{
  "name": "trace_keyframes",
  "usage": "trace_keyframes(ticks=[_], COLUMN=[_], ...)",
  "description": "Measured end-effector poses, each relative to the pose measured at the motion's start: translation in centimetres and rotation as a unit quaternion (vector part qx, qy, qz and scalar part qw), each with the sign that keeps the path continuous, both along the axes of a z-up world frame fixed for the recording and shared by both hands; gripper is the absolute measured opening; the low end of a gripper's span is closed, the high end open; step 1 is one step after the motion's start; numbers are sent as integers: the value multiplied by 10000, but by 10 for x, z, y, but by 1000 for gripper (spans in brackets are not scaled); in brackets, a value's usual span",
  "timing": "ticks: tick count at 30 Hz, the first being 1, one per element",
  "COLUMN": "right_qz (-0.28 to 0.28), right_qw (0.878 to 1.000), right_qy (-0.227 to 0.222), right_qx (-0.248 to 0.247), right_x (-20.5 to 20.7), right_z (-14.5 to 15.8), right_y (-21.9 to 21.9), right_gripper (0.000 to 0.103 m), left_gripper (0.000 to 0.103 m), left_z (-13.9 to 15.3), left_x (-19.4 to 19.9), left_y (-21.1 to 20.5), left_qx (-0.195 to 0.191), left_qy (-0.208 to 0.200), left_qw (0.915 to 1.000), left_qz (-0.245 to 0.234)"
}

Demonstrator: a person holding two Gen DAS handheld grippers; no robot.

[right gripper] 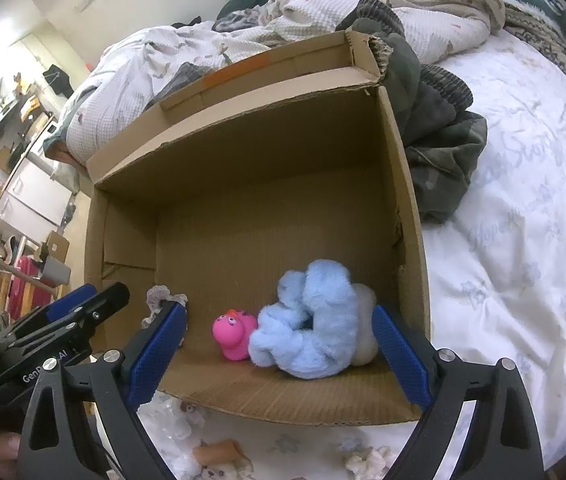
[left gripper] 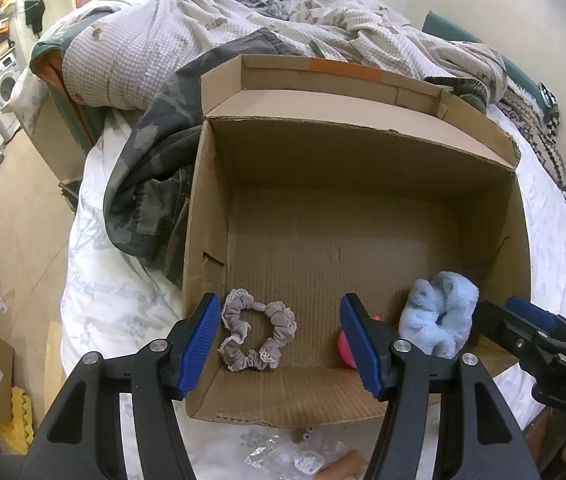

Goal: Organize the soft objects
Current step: 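Open both grippers to release the toys and withdraw from the box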

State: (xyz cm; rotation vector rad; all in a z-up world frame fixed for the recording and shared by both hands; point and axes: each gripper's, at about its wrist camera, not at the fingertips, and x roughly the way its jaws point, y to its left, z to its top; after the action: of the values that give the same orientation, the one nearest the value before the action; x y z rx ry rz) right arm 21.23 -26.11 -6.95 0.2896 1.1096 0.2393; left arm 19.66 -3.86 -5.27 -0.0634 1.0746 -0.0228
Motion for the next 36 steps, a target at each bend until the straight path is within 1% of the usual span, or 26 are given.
trace_keyframes(ticks=[3,7,16,23,27,29,33,36], right_qz=[0,-13,-20,-28,-37,-33,-13,-3], right_qw=[10000,9999,10000,10000,10000,10000,10000,9999], right_qy=[64,124,74,-14,-10,-30,-74,-92], right_qx=[-2,41,40,-36,-51,-34,-37,-69], right_x=[1,1,-3,-8,-15,-19,-29,-36], right_z=[-2,-3,2,8,10,13,19,22], right_y=[-1,-1,0,0,-1,-2,-4,-8], right_gripper=[100,100,100,100,100,100,100,100], left_gripper=[59,59,59,59,59,59,59,59], left_z=[-2,0,16,26,29,30,30,30], left_x=[1,0,-13,-28,-39,-44,-56,-66], left_y=[-1,1,2,5,8,9,9,8], left_qx=[108,39,-24,231,453,472,368,436], left_qy=[52,54,-182,-295,-357,-361,-310,-310], left_qw=[9999,10000,9998,9993,9983,9982,9988,9986], left_qz=[15,41,83,88,91,98,85,33])
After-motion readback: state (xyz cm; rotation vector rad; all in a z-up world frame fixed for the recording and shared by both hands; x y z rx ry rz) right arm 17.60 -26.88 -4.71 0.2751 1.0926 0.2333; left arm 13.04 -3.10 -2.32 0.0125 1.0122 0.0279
